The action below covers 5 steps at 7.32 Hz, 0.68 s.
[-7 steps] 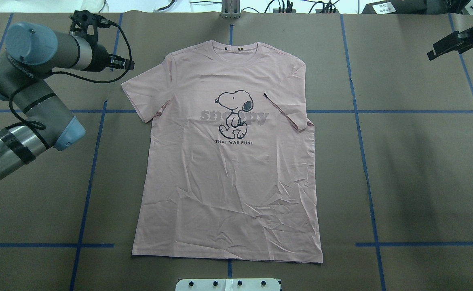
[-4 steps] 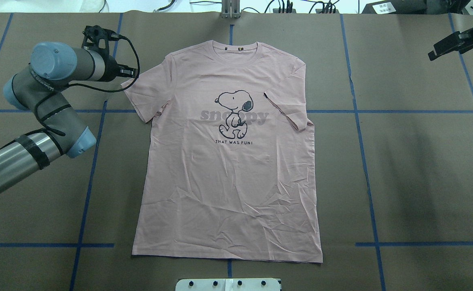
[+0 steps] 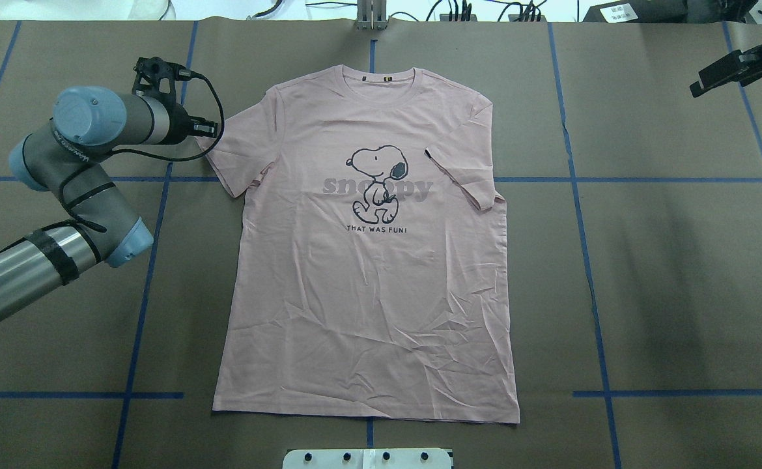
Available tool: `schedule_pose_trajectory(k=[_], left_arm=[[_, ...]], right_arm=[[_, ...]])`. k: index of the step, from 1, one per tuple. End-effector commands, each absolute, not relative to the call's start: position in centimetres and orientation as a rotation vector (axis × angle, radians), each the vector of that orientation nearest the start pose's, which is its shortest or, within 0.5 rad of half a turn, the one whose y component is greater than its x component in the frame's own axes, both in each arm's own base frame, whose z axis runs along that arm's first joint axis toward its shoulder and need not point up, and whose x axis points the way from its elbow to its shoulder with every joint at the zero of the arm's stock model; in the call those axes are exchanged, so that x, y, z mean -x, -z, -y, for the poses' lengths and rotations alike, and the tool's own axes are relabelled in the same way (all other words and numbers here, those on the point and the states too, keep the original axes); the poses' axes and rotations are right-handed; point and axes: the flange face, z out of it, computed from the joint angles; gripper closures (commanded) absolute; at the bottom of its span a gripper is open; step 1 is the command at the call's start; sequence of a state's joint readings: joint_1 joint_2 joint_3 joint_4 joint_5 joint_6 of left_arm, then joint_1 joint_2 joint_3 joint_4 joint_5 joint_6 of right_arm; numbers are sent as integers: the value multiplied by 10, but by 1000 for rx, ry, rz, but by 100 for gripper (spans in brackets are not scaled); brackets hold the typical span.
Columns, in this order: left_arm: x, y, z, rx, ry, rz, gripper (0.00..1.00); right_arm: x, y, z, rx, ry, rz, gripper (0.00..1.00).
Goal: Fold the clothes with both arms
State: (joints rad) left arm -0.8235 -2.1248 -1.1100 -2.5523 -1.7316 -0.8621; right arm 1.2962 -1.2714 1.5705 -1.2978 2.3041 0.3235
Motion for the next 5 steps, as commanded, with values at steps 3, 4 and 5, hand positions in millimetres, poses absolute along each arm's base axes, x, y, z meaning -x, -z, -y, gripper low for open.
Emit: schedule_pose_trajectory(k=[3,4,5], left_arm=[[-420,-453,622,-654,17,-894,89],[-417,-461,618,-654,14,-895,100],[-417,-458,618,-657,15,-899,100]], right_arm=[[105,-465,617,-307,165,840,0],[105,-465,617,-307,165,840,0],[105,-465,617,-307,165,840,0]])
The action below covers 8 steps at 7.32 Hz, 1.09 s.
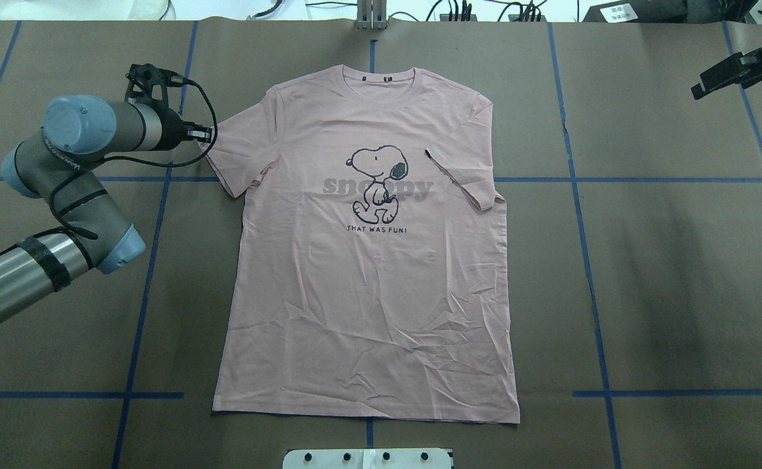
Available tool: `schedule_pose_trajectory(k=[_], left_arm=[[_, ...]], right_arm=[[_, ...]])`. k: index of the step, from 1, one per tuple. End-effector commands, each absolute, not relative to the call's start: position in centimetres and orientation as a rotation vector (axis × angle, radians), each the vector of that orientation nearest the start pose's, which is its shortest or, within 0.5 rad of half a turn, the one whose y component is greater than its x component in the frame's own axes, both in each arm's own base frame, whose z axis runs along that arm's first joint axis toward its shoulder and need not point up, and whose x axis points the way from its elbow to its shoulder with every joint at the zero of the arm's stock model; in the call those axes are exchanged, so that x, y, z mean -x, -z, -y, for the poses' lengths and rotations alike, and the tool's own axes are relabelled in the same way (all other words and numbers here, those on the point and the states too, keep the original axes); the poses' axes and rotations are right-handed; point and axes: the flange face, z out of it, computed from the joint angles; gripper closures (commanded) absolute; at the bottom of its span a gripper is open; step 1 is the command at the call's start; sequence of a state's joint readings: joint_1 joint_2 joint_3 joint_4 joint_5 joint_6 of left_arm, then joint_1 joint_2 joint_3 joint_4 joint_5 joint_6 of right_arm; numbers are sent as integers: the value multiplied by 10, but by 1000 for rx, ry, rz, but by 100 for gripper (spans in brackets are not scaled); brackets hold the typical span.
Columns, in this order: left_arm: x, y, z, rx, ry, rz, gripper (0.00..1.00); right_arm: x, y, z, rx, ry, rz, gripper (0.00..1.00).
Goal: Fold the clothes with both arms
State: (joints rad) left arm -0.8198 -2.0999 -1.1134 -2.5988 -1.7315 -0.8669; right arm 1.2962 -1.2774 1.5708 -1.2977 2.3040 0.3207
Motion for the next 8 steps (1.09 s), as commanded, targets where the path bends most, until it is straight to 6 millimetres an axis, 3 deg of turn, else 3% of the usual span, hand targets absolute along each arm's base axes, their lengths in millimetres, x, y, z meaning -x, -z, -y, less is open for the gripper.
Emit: schedule_pose_trajectory(k=[1,3,5,6,7,8], left_arm=[[-416,-450,617,-669,14,-909,100],[-411,-409,611,-667,13,-917,100],[-419,-344,605,-558,112,-899,100],[-452,-289,595,-476,158,-887,100],[-485,-253,587,-447,220,-860,100],[-512,-235,581,-429,231,-866,100]], right_arm=[[105,-465,617,-306,163,840,0],[105,-465,617,-304,161,840,0],[105,-464,618,-305,160,840,0],[105,-463,618,-307,161,841,0],[106,-464,618,-305,162,841,0],[106,-463,619,-305,161,841,0]])
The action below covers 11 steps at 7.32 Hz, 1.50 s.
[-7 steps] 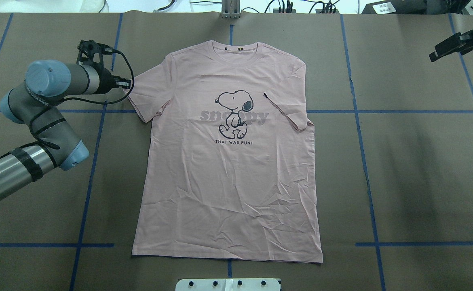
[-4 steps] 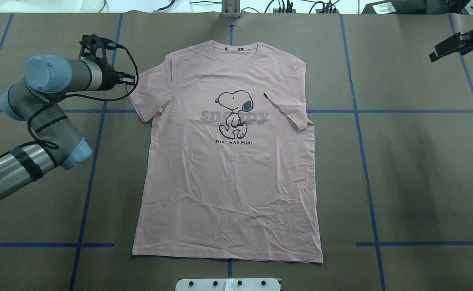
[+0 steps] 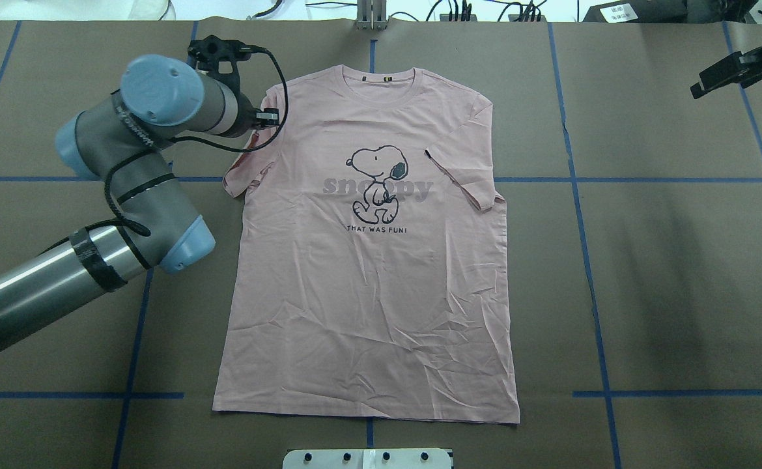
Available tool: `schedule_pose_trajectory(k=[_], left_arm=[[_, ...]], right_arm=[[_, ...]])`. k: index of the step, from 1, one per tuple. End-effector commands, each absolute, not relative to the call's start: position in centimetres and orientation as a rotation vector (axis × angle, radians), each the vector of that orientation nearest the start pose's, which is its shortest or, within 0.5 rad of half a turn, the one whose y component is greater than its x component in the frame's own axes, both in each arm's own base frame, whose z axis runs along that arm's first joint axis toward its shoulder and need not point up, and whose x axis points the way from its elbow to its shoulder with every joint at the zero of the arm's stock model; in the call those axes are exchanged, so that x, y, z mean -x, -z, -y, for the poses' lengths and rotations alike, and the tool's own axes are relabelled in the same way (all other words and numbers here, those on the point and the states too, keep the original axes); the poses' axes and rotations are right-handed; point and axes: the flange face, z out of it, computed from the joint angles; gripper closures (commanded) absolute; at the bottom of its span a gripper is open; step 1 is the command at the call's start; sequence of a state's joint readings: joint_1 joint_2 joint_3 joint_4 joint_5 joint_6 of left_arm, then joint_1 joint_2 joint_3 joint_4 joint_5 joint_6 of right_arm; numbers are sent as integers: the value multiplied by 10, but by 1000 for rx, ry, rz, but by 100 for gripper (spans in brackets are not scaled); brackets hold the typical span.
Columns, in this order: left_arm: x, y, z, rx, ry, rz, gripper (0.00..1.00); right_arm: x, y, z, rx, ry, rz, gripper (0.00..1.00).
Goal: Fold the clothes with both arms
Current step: 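Lower both grippers to the shirt hem nearest the robot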
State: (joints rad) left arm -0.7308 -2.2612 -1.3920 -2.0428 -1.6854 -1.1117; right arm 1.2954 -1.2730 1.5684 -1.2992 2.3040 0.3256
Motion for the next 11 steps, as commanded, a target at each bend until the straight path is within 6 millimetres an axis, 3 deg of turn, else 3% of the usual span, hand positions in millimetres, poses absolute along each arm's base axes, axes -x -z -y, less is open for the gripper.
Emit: schedule_pose_trajectory(k=[1,2,3,4,5,6,7,9,10,11], left_arm=[[-534,-230,596,-410,238,-842,100],[-544,-229,604,-396,249,-828,100],[-547,-229,607,-408,229,-815,61],[-540,-233,606,-465,103,-791,1],[-529,-219,593,-494,66,-825,0],[-513,-210,578,-495,47,-872,0],[-489,-214,550,-478,14,-932,0],[-443,-211,483,-490,-25,-996,0],[-436,-216,449,-472,-45,-1016,0],[-425,-225,429,-464,-56,-1025,0]], right_arm=[[106,-461,620,-308,162,842,0],[107,-459,621,-310,162,843,0],[108,-456,621,-313,160,845,0],[109,-451,620,-317,160,851,0],[116,-440,614,-295,108,874,0],[145,-422,597,-246,37,907,0],[176,-386,562,-207,-25,962,0],[234,-345,465,-140,-92,1002,0],[266,-333,407,-114,-140,989,0],[305,-312,349,-83,-201,999,0]])
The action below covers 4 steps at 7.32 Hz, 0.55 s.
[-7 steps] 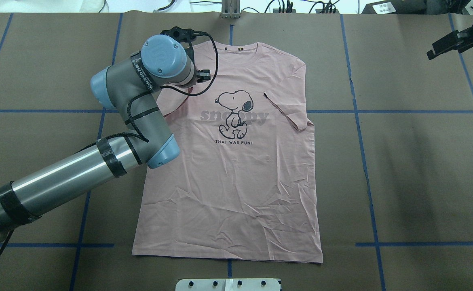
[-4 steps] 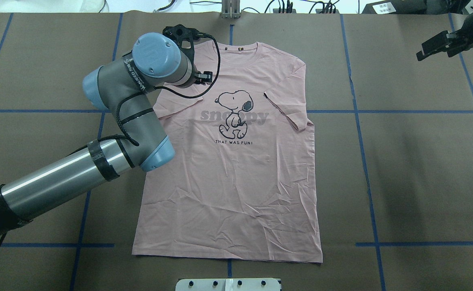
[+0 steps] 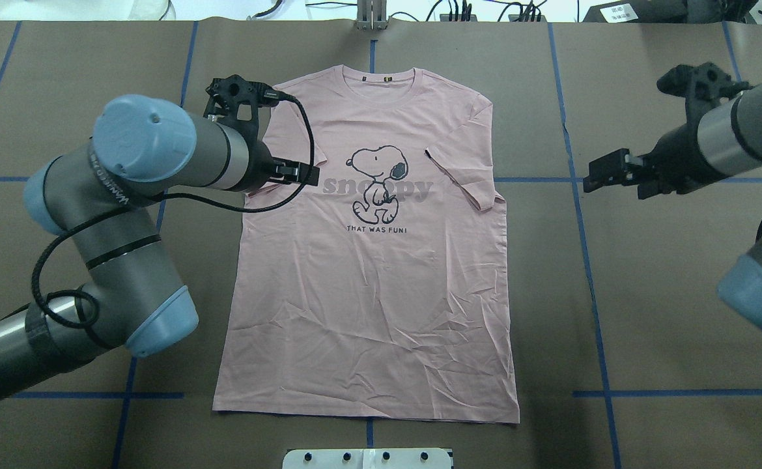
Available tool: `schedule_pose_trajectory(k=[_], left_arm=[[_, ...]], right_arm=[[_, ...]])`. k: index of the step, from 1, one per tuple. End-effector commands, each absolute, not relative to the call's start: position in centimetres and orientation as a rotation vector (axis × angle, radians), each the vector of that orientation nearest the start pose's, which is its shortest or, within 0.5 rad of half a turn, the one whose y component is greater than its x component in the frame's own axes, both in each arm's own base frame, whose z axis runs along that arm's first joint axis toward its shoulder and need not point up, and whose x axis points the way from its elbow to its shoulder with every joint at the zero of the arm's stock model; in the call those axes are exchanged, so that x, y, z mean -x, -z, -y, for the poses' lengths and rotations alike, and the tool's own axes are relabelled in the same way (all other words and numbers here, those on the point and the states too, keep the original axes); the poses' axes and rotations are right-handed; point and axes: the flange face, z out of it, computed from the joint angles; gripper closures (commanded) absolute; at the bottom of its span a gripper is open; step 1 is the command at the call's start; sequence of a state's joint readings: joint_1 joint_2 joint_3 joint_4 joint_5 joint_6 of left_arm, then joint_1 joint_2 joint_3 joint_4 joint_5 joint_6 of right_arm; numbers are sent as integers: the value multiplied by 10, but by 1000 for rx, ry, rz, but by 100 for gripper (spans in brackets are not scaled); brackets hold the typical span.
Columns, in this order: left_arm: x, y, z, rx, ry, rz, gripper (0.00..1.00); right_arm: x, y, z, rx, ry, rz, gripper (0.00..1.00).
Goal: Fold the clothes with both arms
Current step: 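Lower both grippers to the shirt hem nearest the robot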
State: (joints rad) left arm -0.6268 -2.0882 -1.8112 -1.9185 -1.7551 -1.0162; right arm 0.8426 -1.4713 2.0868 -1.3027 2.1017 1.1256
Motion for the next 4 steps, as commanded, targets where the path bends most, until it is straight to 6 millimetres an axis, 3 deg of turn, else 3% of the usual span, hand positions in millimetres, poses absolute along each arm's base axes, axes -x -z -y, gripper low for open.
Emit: schedule_pose_trajectory(k=[1,2,3,4], left_arm=[[-427,-242,395,-422,-72,-1031,0],[-429,-256,358,-369,-93,-1044,0],[-431,-271,323,-308,-104,-1044,0],[-440,-293,300,-260,-61,-1014,9]], right_arm=[[348,-308,293,-93,-235,978,1],[386,-312,237,-101,-277,958,7],[404,-322,203,-109,-289,934,12],[407,-329,193,-119,-274,917,12]])
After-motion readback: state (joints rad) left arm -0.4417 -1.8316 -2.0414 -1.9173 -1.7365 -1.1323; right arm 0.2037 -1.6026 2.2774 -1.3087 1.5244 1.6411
